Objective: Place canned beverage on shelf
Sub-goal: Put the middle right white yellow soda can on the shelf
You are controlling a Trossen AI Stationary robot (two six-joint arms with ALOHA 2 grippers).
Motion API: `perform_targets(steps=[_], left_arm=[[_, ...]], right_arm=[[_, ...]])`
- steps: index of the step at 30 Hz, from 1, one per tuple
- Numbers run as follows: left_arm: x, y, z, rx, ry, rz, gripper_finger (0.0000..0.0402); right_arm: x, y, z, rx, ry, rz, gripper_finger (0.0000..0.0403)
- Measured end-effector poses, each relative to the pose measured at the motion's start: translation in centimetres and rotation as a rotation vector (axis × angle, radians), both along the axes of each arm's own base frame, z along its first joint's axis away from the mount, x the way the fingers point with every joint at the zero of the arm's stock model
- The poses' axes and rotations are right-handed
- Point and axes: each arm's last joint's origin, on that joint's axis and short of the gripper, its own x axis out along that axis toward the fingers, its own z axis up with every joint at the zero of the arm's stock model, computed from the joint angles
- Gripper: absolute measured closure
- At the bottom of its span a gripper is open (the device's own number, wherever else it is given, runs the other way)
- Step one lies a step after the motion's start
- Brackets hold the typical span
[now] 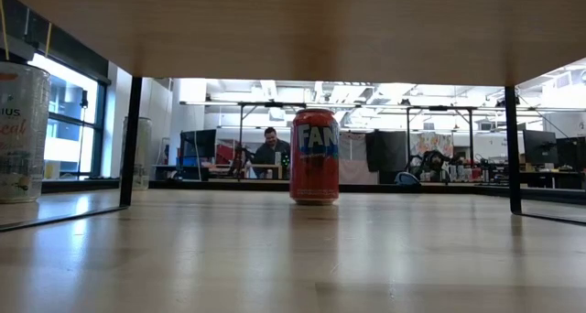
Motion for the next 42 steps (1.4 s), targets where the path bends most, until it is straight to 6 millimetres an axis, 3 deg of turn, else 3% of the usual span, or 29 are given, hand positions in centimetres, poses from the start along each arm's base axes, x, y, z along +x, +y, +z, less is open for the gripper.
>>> perform_targets(steps=[20, 30, 42], left_arm=[[0.0, -0.1, 0.0, 0.009, 0.001, -0.005, 0.0192], [-0.2, -0.2, -0.1, 0.027, 0.023, -0.038, 0.0192], [0.8, 3.2, 0.2, 0.011, 0.032, -0.157, 0.0192]], right_arm=[[1.0, -1.9, -0.1, -0.009, 0.079, 0.109, 0.0091], [-0.1, -2.4, 1.1, 0.034, 0.055, 0.118, 0.0091], [-0.4, -2.4, 1.4, 0.079, 0.055, 0.115, 0.0091]])
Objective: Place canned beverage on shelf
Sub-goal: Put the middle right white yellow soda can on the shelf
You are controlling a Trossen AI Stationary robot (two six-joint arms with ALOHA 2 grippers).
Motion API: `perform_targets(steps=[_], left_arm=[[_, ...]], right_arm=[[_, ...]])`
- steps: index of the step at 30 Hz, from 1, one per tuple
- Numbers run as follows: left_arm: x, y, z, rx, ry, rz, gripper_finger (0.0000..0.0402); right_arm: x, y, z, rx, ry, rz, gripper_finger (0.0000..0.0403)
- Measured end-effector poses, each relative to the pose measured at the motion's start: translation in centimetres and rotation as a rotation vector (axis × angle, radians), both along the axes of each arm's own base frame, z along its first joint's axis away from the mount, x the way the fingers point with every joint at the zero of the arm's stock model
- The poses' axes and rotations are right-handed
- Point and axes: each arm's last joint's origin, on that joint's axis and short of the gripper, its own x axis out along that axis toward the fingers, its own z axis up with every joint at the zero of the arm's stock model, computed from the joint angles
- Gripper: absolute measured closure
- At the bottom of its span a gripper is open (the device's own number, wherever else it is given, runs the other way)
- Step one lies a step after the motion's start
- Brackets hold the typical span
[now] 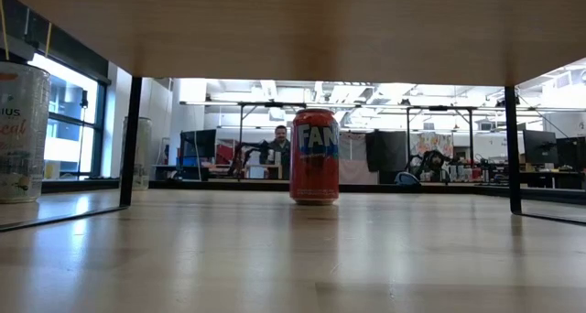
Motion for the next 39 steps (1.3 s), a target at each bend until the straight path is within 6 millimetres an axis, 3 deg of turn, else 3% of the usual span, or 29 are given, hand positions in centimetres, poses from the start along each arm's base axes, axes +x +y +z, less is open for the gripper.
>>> perform_targets(steps=[8, 13, 24, 39], left_arm=[[0.5, 1.9, 0.1, 0.005, -0.008, -0.038, 0.0190], [0.6, 2.7, 0.1, -0.053, 0.001, -0.111, 0.0163], [0.8, 2.7, 0.2, -0.037, -0.030, -0.138, 0.0073], [0.4, 0.9, 0.4, -0.021, -0.056, -0.188, 0.0071]], right_arm=[[0.0, 0.0, 0.0, -0.001, 0.001, 0.000, 0.0091], [0.3, 0.2, -0.3, 0.003, 0.013, 0.004, 0.0091], [1.1, 0.6, -1.3, 0.007, 0.044, -0.006, 0.0091], [1.3, 0.4, -1.3, -0.039, 0.033, 0.004, 0.0091]])
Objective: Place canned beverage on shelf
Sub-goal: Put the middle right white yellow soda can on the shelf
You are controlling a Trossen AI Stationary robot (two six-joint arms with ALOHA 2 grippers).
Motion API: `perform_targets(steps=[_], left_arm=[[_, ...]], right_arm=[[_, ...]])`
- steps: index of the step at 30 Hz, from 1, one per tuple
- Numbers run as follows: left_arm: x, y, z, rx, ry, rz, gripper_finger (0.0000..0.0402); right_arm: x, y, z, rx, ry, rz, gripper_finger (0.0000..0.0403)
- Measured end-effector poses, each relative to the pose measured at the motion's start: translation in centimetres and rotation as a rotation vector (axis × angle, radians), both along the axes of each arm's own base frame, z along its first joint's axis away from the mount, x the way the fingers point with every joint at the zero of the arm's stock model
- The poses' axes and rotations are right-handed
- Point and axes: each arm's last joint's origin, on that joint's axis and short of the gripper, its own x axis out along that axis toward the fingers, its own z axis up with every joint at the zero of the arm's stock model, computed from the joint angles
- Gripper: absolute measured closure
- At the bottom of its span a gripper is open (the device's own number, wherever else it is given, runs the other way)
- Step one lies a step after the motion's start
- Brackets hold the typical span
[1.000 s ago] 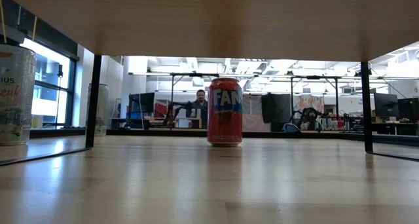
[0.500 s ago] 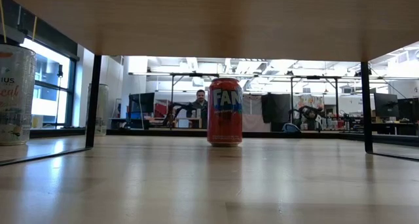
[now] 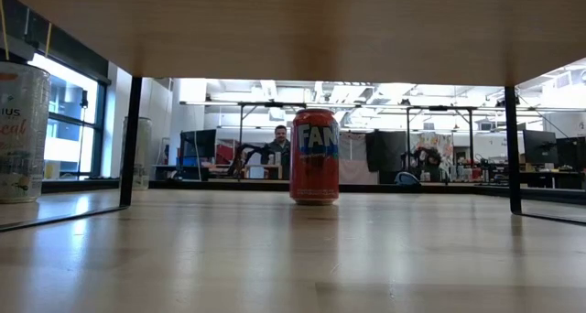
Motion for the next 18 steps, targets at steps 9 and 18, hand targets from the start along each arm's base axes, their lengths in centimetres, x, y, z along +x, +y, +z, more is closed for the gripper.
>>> perform_targets(steps=[9, 18], left_arm=[[0.0, 0.1, -0.1, 0.010, 0.009, 0.023, 0.0070], [-1.6, 0.3, 1.4, 0.090, 0.024, 0.180, 0.0069]], right_arm=[[0.0, 0.0, 0.0, 0.004, 0.001, -0.002, 0.0091], [0.0, 0.0, 0.0, 0.012, -0.001, -0.014, 0.0091]])
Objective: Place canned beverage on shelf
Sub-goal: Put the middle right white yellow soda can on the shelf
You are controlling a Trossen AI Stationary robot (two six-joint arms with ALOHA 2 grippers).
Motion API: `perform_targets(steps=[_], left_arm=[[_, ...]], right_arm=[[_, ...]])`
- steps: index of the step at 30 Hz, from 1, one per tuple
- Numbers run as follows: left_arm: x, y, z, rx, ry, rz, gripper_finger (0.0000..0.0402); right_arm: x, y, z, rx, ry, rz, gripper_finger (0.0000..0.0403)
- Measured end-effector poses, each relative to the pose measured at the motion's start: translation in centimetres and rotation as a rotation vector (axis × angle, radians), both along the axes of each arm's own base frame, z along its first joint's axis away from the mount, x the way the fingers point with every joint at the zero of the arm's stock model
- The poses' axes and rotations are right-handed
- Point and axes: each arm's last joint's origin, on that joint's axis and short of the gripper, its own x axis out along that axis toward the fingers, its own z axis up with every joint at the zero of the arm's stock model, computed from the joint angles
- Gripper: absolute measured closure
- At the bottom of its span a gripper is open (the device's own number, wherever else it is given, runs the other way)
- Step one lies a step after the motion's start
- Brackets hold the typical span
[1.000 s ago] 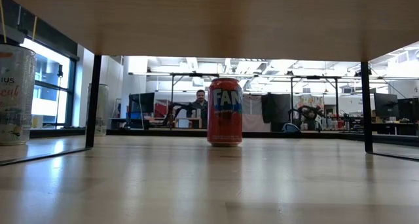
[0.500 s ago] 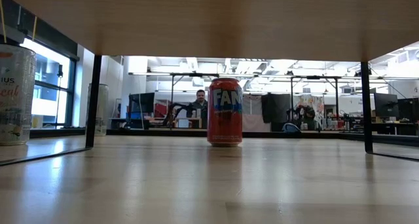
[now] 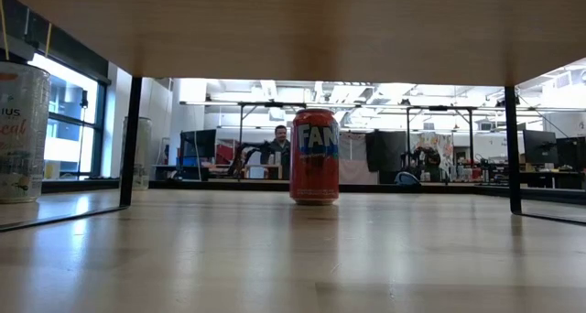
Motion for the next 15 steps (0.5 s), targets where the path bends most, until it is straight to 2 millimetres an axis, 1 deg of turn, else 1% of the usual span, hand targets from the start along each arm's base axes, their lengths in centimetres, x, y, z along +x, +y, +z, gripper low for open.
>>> perform_targets(steps=[3, 7, 13, 15], left_arm=[[-0.7, -0.9, 0.5, -0.001, -0.003, 0.005, 0.0069], [-1.2, -2.3, 0.2, -0.014, 0.020, 0.064, 0.0069], [-0.9, -4.0, -1.5, -0.036, 0.047, 0.224, 0.0069], [-0.7, -4.3, -2.1, -0.032, 0.059, 0.260, 0.0069]], right_arm=[[0.0, -0.1, 0.0, -0.019, -0.010, -0.009, 0.0091], [0.0, -0.1, 0.0, -0.016, -0.011, -0.016, 0.0091], [-0.3, 0.3, 0.1, 0.003, -0.020, -0.032, 0.0091], [-0.7, 0.7, 0.5, 0.004, -0.037, -0.026, 0.0091]])
